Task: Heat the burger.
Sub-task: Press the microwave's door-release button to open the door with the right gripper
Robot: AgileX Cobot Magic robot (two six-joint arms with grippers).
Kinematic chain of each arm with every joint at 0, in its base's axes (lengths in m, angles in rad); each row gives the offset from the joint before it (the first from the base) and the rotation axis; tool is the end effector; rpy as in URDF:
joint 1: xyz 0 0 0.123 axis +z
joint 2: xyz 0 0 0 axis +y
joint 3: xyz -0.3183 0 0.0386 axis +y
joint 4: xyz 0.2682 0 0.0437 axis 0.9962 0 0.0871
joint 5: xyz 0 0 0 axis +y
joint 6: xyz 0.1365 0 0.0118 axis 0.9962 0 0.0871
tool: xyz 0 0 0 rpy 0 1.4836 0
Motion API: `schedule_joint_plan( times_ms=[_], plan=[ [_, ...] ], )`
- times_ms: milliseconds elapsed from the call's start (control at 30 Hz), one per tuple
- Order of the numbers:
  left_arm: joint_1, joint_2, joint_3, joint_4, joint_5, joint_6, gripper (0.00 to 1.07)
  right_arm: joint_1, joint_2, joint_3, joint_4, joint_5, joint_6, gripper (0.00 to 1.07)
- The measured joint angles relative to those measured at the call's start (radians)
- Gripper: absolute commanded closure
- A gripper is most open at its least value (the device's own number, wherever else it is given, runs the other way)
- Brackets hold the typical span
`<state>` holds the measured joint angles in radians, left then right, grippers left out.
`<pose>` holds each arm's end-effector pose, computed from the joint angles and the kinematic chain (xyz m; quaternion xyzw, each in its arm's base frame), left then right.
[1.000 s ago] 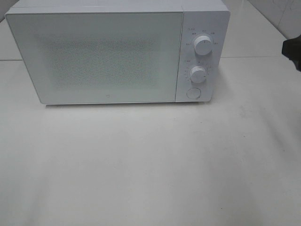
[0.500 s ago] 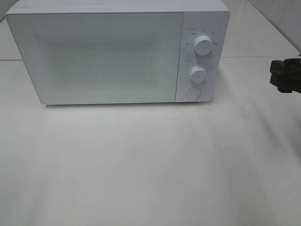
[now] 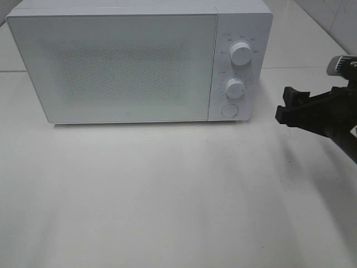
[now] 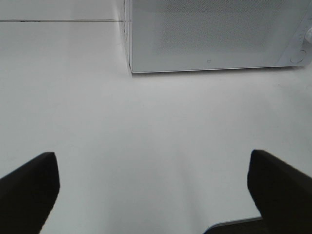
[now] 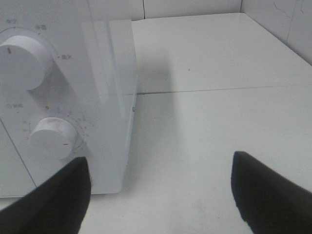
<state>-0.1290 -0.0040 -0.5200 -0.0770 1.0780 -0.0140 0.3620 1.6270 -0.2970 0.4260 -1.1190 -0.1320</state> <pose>0.0127 -0.0110 0.2709 0.0512 0.8493 -0.0758 0.5199 0.2877 0.0545 0.1680 0.0100 0.7580 -0.0067 0.6521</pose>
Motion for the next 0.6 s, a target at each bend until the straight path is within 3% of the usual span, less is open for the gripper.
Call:
schedule_joint_plan(
  times_ms=[333, 600],
  plan=[
    [0.000, 0.000, 0.000, 0.000, 0.000, 0.000, 0.09, 0.257, 0.076, -0.036, 0.305, -0.085, -0.038, 0.33],
    [0.000, 0.000, 0.000, 0.000, 0.000, 0.000, 0.09, 0.368, 0.120, -0.094, 0.363, -0.089, -0.138, 0.33]
  ],
)
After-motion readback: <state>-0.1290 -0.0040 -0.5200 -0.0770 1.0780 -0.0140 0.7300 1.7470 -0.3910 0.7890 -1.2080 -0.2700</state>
